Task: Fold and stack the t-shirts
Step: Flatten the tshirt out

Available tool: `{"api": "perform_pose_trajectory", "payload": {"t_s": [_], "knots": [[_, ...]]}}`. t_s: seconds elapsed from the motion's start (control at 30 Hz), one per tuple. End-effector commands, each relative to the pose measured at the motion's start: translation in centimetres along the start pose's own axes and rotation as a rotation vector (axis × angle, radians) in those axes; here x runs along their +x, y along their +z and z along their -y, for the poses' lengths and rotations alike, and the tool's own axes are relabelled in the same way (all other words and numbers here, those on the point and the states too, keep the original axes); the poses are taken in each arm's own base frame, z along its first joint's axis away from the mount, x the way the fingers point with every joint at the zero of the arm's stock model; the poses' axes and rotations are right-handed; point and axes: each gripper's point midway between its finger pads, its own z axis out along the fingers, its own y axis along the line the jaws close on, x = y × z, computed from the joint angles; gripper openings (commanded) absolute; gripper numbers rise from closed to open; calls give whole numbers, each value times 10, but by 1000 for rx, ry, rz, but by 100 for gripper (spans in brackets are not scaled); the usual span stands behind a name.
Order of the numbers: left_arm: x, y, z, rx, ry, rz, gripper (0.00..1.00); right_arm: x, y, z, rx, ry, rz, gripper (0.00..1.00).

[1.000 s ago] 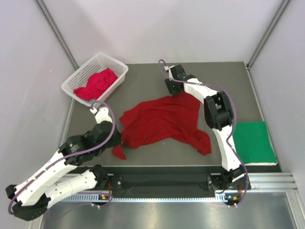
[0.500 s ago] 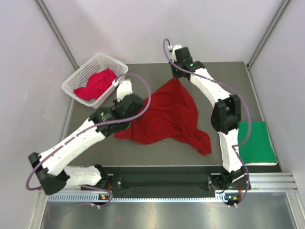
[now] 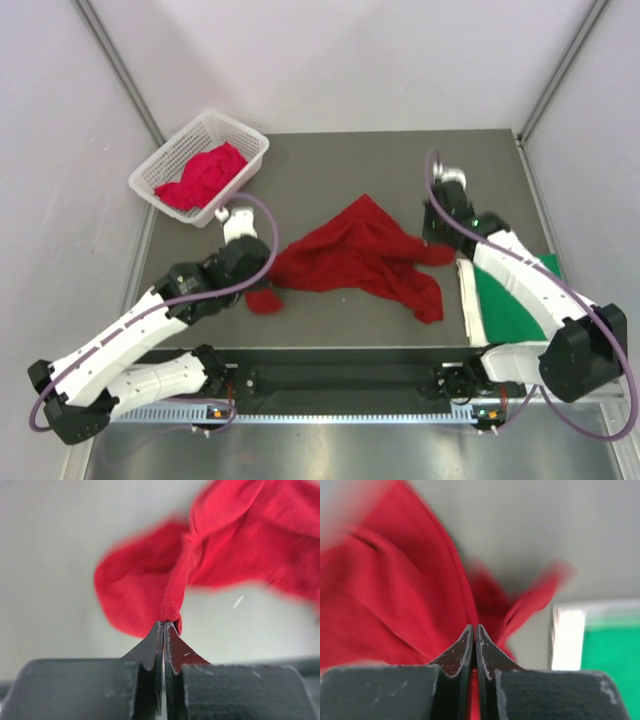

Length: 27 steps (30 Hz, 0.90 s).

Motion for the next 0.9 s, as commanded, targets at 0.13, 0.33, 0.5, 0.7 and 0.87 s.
{"api": "perform_pose_trajectory", "payload": {"t_s": [0.13,0.33,0.5,0.7,0.87], "knots": [[86,7,-34,-39,-45,-197,0,147,-22,24,14,181,-285,25],[76,15,-32,-67,-64,-151,0,59,-27,-6,-138,68,-72,46],[70,16,-60,-258,-2,-140,0,5,26,-54,-277,-118,-36,46],[62,11,-51,-207,1,-139,0,-35,98,-100,-367,-251,-24,41],[60,11,-45,-155,-16,-121,0,-38,158,-123,-393,-290,-73,41]]}}
